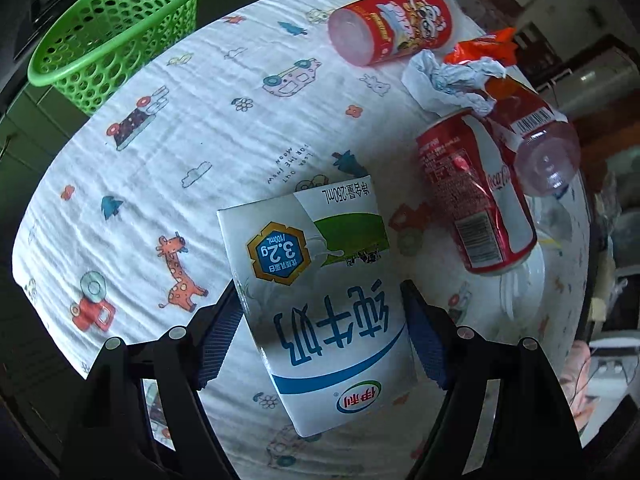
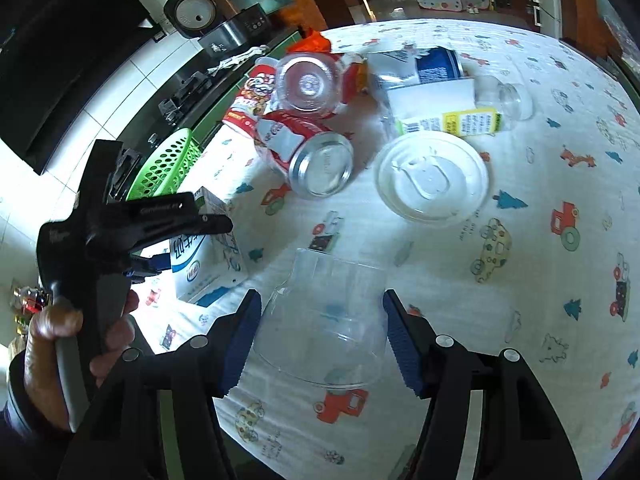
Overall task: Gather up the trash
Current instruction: 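Carry the carton and clear cup to the green basket and drop them in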
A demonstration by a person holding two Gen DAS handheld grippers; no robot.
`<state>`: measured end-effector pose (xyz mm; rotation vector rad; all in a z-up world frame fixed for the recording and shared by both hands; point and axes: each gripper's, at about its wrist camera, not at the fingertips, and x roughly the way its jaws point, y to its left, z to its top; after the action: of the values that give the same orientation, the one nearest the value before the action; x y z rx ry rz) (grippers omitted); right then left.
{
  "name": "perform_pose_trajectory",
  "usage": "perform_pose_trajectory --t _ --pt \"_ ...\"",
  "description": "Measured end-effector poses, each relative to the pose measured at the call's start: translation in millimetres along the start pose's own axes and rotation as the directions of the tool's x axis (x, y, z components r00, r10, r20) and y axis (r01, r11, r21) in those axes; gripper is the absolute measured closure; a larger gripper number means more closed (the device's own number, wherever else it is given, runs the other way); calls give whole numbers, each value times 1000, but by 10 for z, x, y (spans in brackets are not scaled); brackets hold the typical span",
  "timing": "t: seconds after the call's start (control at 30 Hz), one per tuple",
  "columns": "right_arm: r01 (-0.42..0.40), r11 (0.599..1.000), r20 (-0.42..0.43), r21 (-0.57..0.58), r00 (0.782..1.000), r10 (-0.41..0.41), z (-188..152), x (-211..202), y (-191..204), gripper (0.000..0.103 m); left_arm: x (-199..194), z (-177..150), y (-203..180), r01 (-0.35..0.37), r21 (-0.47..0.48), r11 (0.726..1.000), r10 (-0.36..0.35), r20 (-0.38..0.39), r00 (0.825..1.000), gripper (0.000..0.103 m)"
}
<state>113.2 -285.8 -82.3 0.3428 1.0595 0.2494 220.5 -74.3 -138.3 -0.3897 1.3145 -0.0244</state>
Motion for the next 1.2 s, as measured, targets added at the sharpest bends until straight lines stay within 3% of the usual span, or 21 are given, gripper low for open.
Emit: perform_pose_trajectory --t 0.17,0.4,0.6,0.9,1.2 --pt "-10 1000 1 -27 1000 10 85 57 151 43 -280 46 156 36 112 993 -41 47 998 27" --pt "-12 997 -1 -75 1000 12 245 155 410 43 -687 295 478 40 171 985 -60 114 992 27" --pt "-28 993 -7 -118 1000 27 419 251 676 43 -966 559 798 30 167 986 -60 180 982 27" --pt "-70 980 -21 -186 998 67 798 503 1221 43 -1259 1385 1583 -90 101 991 57 288 956 27" --pt "-93 962 -46 -256 995 85 1176 922 1840 43 -1134 2099 2144 -120 66 991 93 321 942 27"
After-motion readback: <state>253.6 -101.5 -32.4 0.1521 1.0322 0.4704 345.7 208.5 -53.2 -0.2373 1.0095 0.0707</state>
